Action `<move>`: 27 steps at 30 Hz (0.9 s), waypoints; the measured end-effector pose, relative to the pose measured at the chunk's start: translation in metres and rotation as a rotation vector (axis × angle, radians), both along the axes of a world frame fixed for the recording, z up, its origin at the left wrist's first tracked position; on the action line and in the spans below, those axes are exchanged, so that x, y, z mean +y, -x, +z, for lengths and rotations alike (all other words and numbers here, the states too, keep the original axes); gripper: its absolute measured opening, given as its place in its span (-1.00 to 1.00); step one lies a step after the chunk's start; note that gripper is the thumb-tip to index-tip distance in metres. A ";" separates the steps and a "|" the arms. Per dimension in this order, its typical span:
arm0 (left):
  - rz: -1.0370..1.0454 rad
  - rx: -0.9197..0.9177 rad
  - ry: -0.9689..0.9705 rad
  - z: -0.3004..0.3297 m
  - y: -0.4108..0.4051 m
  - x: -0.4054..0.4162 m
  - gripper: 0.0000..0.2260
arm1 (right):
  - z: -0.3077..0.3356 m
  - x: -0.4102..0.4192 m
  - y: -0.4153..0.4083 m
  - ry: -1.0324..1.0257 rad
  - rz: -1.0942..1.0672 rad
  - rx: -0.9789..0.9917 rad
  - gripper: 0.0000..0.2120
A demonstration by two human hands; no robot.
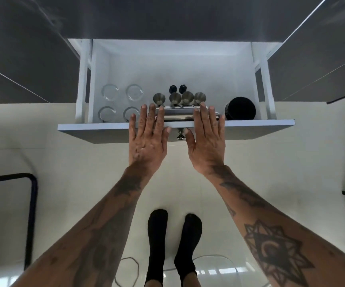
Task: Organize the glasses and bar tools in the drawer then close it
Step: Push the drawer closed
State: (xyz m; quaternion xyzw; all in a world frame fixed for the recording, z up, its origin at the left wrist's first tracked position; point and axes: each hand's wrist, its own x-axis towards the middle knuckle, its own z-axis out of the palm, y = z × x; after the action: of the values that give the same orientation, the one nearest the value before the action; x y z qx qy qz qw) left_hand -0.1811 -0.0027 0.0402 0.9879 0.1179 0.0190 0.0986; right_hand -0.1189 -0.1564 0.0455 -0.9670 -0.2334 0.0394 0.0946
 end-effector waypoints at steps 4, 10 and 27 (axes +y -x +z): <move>0.020 0.008 -0.006 0.002 -0.026 0.005 -0.50 | -0.001 0.013 -0.026 0.017 -0.006 -0.022 -0.41; 0.105 0.119 -0.012 0.012 -0.065 0.000 -0.43 | 0.003 0.034 -0.062 0.126 -0.015 -0.001 -0.39; 0.047 0.198 0.098 0.024 -0.078 -0.014 -0.29 | 0.027 0.055 -0.058 -0.017 0.115 0.112 -0.34</move>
State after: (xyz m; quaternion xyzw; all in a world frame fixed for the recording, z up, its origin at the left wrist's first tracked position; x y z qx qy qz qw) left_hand -0.1033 -0.0168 0.0638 0.9759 0.1508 -0.0822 0.1344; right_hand -0.0609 -0.1013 0.0722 -0.9475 -0.2830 0.0968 0.1132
